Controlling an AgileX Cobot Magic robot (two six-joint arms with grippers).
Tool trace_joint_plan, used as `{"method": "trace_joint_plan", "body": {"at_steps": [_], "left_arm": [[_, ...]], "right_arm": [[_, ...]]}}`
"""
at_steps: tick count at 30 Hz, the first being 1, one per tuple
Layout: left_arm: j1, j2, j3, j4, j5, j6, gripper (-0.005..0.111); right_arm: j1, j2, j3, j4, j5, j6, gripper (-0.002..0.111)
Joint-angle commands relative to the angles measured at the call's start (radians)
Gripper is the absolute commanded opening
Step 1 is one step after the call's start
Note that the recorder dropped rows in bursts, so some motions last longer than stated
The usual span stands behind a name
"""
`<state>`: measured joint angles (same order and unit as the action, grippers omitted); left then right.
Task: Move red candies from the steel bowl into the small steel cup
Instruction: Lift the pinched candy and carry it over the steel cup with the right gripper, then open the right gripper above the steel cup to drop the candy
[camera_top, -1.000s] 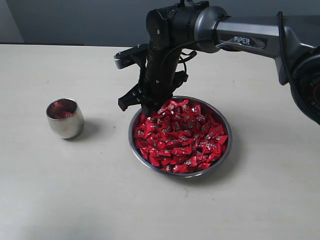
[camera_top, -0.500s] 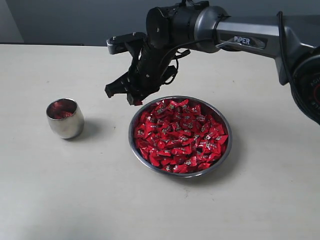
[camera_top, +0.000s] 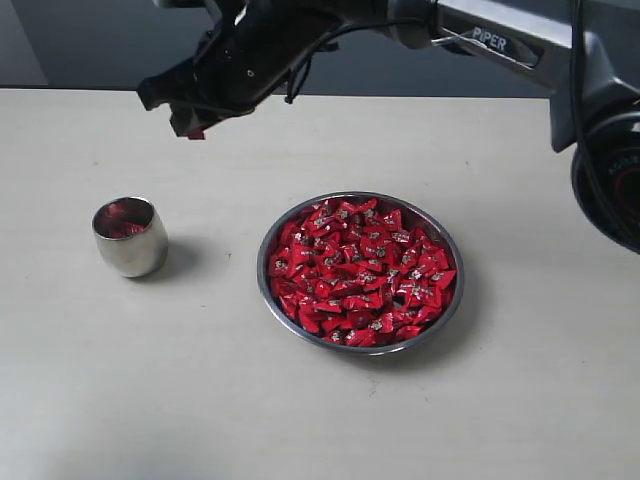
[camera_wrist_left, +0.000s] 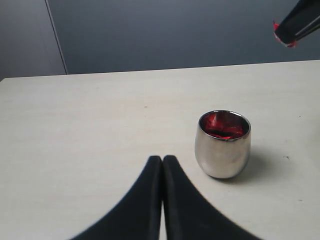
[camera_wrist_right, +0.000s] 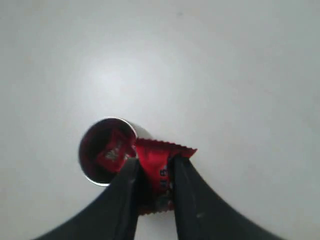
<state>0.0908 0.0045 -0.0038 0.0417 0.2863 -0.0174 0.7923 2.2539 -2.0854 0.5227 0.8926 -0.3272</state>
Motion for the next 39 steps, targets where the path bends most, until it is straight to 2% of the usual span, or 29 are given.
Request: {"method": "trace_joint_plan", "body": {"at_steps": [1,7,12,19,39], "left_arm": [[-0.008,-0.004,0.004,0.001,-0.002,-0.003,0.0],[-0.008,-0.004,0.004,0.001,-0.002,-0.003,0.0],[-0.008,-0.004,0.004,0.001,-0.002,-0.003,0.0],[-0.008,-0.004,0.004,0.001,-0.002,-0.003,0.0],[-0.008,-0.004,0.004,0.001,-0.002,-0.003,0.0]], "right_arm": [[0.019,0.08,-0.148,0.03,0.089,-0.036,-0.001],[0.059,0.192,-0.335,0.013,0.176,-0.01,-0.001],[0.093,0.254,-0.404,0.011,0.183,0.014,-0.001],[0.126,0.288,-0.414,-0.003,0.175,0.014,-0.001],[0.128,0.343,-0.414,0.0,0.173,0.004,-0.001]]}}
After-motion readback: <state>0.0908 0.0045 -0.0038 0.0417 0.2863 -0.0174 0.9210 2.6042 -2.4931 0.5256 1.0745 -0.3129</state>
